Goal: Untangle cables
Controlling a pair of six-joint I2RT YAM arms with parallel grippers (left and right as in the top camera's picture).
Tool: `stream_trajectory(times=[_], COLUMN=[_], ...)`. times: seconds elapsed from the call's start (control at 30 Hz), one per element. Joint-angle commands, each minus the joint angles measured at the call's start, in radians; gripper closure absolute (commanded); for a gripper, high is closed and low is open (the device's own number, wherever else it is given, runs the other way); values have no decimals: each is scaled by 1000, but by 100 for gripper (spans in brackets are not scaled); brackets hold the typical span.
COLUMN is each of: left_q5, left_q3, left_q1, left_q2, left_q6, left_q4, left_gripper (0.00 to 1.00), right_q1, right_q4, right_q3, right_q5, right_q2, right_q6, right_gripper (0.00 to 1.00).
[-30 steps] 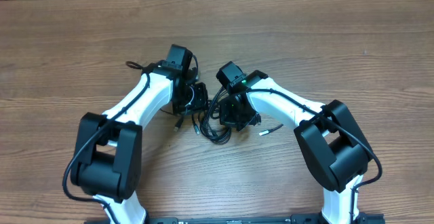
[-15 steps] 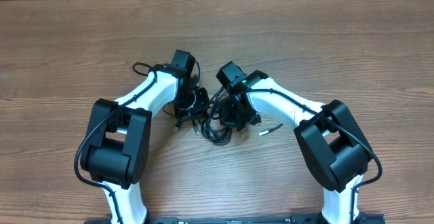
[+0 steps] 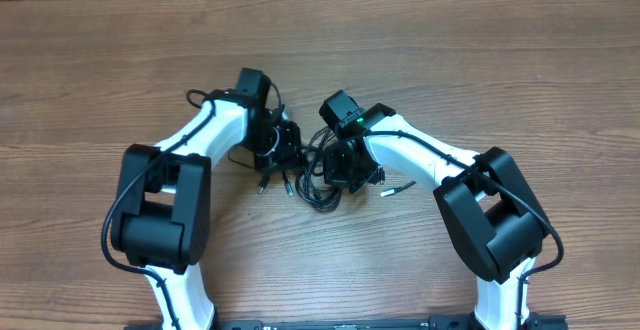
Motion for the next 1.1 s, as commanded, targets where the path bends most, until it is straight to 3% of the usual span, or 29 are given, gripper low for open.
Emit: stream_trajectory(times=[0.0,0.37,0.43,0.57,0.87,0.93,1.0,1.07], left_q5=[184,375,352,97,71,8,-80,-84], left_q3=[25,25,24,19,19,19,19,19], left_q1=[69,159,165,124,27,8,-24,-53], left_q2=[-35,-34,-34,-34,-34,-34,-34,-34], left_q6=[20,-13,-19,-105,-142,-142,-142,-138], left_q4=[31,106,146,166,277,282,280,280], left_gripper=[96,96,96,96,96,96,96,96], right_q1=[0,0,0,0,0,0,0,0], right_q4=[2,2,-1,18,26,30,48,50], right_q3=[-9,-9,-9,-9,-9,-9,-9,-9], right_q5=[-12,-4,-5,-103,-129,-148,-233,-252], right_q2=[18,18,18,18,18,18,18,18], right_q6=[-6,-6,-6,-13,-13,-20,-121,-133], right_gripper=[96,96,96,96,96,96,96,96])
